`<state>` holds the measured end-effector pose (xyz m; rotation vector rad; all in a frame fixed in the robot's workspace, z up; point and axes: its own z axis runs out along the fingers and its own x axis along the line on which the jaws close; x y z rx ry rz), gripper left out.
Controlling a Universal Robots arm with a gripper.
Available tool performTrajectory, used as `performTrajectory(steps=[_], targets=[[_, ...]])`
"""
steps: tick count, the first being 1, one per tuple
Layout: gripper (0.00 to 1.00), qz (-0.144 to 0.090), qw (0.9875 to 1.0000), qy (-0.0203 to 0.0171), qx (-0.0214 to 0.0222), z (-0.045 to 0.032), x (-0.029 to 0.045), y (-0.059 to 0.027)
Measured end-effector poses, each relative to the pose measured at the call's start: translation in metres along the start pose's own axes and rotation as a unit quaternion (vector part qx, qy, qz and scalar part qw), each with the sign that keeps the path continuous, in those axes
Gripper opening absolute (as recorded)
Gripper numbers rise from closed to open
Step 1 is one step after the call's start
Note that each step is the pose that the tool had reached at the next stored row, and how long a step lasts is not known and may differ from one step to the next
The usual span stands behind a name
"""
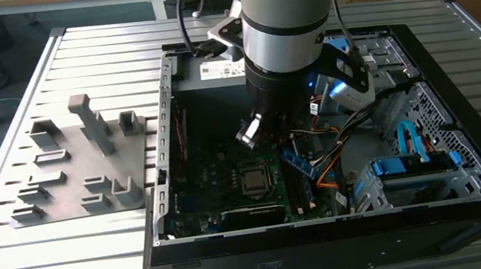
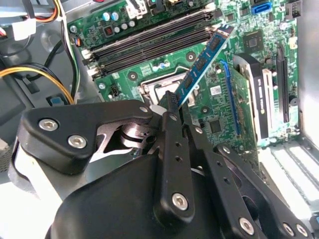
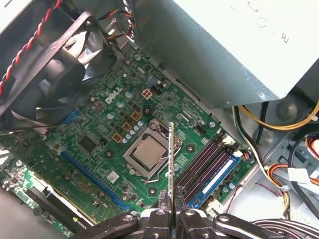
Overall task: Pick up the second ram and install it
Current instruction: 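Insert the second ram into the second slot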
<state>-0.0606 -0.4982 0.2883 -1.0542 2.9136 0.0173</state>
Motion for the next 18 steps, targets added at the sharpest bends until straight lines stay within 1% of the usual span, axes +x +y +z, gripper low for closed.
performTrajectory(steps=[4,8,18], targets=[[0.14,0.019,0.9998,0.0001,0.0009,0.0000,0.0000,0.0000],[0.14,0.032,0.9995,0.0001,0.0014,0.0000,0.0000,0.0000],[0.14,0.056,0.9984,0.0002,0.0025,0.0000,0.0000,0.0000]])
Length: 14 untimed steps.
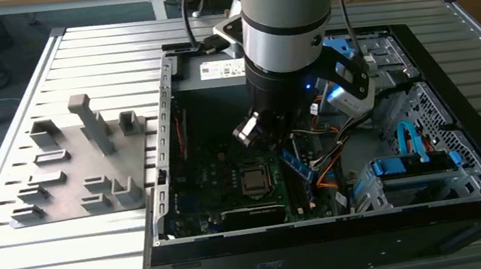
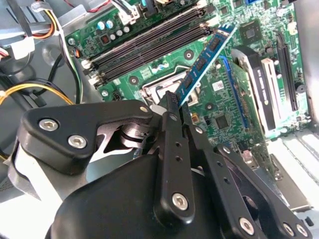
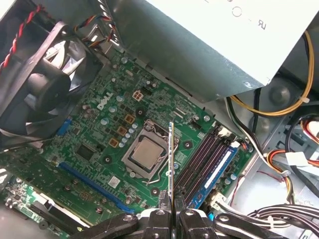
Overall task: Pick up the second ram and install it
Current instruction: 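Insert the second ram into the second slot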
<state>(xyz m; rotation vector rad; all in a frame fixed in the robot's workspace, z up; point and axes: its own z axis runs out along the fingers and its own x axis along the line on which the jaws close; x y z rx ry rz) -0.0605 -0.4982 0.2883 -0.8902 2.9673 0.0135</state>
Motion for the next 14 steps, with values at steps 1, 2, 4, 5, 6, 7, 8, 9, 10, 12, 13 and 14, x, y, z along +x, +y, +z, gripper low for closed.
performTrajectory(steps=[1,2,4,5,6,7,8,9,10,12,13,14], targets=[[0.14,0.002,1.0000,0.0000,0.0001,0.0000,0.0000,0.0000],[0.14,0.004,1.0000,0.0000,0.0002,0.0000,0.0000,0.0000],[0.14,0.009,1.0000,0.0000,0.0004,0.0000,0.0000,0.0000],[0.14,0.011,0.9999,0.0001,0.0005,0.0000,0.0000,0.0000],[0.14,0.013,0.9999,0.0001,0.0006,0.0000,0.0000,0.0000],[0.14,0.016,0.9999,0.0001,0.0007,0.0000,0.0000,0.0000],[0.14,0.018,0.9998,0.0001,0.0008,0.0000,0.0000,0.0000],[0.14,0.020,0.9998,0.0001,0.0009,0.0000,0.0000,0.0000],[0.14,0.022,0.9997,0.0001,0.0010,0.0000,0.0000,0.0000],[0.14,0.027,0.9996,0.0001,0.0012,0.0000,0.0000,0.0000],[0.14,0.030,0.9996,0.0001,0.0013,0.0000,0.0000,0.0000],[0.14,0.032,0.9995,0.0001,0.0014,0.0000,0.0000,0.0000]])
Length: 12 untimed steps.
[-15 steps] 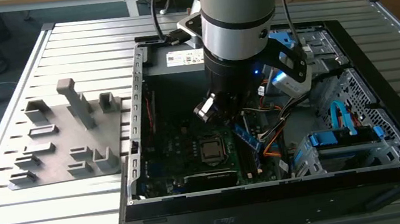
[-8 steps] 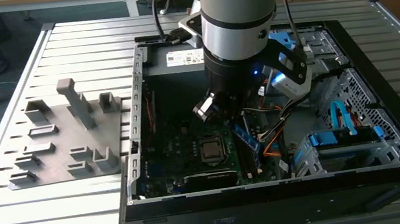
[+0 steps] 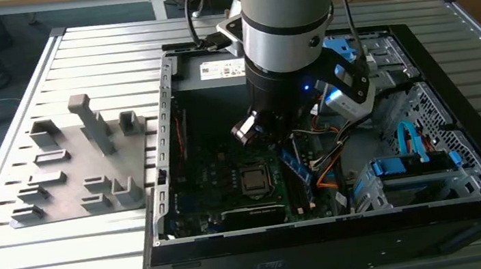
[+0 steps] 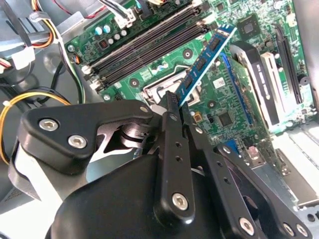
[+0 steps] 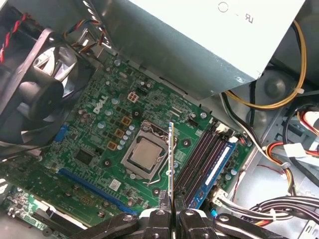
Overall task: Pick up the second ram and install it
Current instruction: 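Insert the second ram into the second slot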
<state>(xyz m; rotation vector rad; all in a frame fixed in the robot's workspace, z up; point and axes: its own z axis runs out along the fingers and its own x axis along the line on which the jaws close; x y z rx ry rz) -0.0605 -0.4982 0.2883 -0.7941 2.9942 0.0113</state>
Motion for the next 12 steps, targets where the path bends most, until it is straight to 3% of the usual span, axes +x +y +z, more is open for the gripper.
performTrajectory(steps=[12], targets=[[0.14,0.031,0.9995,0.0001,0.0014,0.0000,0.0000,0.0000]])
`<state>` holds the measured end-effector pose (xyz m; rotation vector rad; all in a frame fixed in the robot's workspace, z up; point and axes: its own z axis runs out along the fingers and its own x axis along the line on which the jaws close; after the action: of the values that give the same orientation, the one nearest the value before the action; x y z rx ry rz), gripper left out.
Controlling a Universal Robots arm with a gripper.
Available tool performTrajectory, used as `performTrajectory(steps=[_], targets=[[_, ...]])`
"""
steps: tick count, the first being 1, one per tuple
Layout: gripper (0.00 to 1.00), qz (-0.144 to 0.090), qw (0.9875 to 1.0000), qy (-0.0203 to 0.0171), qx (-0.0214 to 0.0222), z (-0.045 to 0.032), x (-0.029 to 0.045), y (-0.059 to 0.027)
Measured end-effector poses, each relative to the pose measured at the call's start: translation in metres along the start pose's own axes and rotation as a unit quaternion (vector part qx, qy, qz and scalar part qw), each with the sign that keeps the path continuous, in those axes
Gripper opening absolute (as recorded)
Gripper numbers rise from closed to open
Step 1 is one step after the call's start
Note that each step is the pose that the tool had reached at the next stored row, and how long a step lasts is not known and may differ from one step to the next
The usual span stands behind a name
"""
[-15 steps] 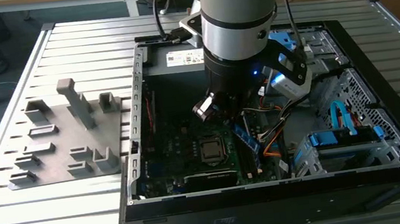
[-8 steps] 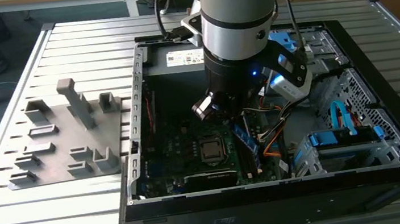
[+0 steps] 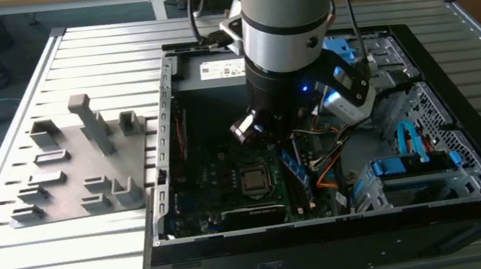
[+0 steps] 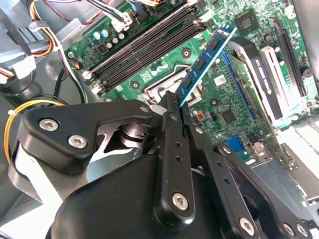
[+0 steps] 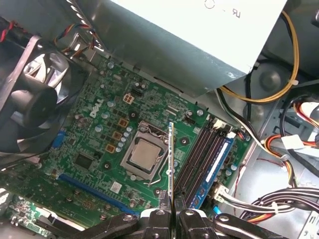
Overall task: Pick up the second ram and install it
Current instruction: 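Insert the second ram into the second slot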
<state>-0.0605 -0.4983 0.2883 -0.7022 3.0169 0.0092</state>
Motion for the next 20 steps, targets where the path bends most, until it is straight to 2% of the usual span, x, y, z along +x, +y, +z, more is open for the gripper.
performTrajectory(steps=[11,20], targets=[[0.14,0.026,0.9997,0.0001,0.0011,0.0000,0.0000,0.0000],[0.14,0.048,0.9989,0.0002,0.0021,0.0000,-0.0001,0.0000]])
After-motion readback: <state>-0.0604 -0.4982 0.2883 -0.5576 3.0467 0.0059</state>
